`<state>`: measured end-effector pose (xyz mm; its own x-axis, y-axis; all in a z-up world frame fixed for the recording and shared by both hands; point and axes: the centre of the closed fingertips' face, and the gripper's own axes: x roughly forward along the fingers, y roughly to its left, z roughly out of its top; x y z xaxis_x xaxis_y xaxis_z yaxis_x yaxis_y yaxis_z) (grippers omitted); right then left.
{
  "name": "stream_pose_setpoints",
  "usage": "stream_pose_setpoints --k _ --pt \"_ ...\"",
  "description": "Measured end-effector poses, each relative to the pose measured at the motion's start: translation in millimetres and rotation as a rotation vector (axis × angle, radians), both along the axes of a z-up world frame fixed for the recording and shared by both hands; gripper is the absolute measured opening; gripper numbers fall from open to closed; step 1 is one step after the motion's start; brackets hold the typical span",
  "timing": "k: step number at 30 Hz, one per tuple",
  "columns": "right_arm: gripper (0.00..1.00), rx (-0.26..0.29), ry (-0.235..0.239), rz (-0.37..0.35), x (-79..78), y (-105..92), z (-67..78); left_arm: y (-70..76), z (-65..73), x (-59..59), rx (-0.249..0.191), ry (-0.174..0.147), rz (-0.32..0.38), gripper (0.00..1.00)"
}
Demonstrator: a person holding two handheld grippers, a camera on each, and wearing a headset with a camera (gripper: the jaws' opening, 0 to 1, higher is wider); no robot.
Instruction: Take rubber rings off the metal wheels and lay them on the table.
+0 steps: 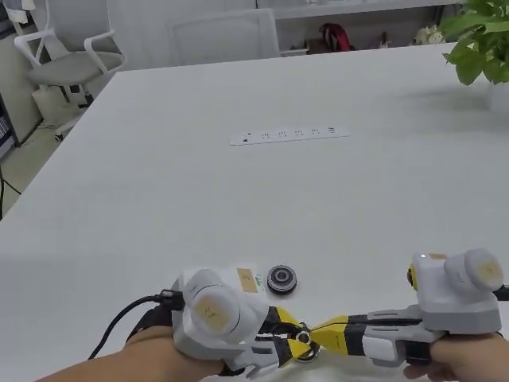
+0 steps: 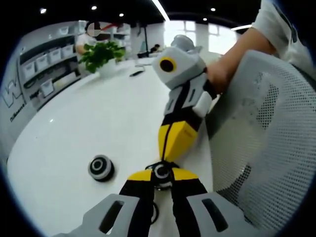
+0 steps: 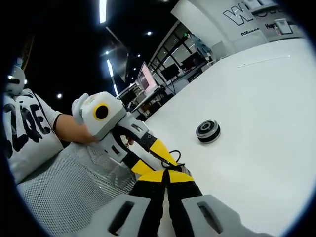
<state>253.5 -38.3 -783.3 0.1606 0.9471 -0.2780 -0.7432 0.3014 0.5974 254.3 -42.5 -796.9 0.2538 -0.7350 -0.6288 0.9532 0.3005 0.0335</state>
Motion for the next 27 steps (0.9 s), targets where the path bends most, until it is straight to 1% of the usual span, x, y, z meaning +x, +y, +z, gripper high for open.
stream_pose_setpoints --k 4,6,8,10,15,18,23,26,27 --pt "0.00 0.027 0.024 0.001 -0.6 0.8 2.3 0.0 -0.1 0.2 -0.004 0.006 0.005 0.12" --pt "0.00 0.059 0.045 0.009 -3.1 2.8 6.6 0.0 -0.1 0.5 -0.006 0.008 0.006 0.12" --pt "0.00 0.046 0.037 0.010 -2.7 2.2 4.7 -0.1 -0.1 0.6 -0.008 0.010 0.007 0.12" --pt "0.00 0.045 0.038 0.007 -2.5 2.2 4.6 0.0 -0.1 0.7 -0.009 0.011 0.007 0.12" --pt "0.00 -0.001 0.025 -0.024 3.9 -3.4 -3.3 0.1 0.0 0.4 -0.009 0.002 -0.003 0.13" --pt "0.00 -0.004 0.029 -0.034 5.3 -4.7 -4.8 0.0 0.0 0.2 -0.009 -0.005 -0.008 0.13" --pt "0.00 -0.011 0.029 -0.038 5.8 -5.3 -6.1 -0.1 0.6 -1.1 -0.014 -0.001 -0.020 0.14" --pt "0.00 -0.011 0.032 -0.037 5.7 -5.3 -6.1 0.7 2.0 -3.0 -0.033 0.035 -0.024 0.17" --pt "0.00 -0.011 0.031 -0.035 5.4 -5.2 -5.9 0.8 2.1 -3.6 -0.031 0.034 -0.025 0.18"
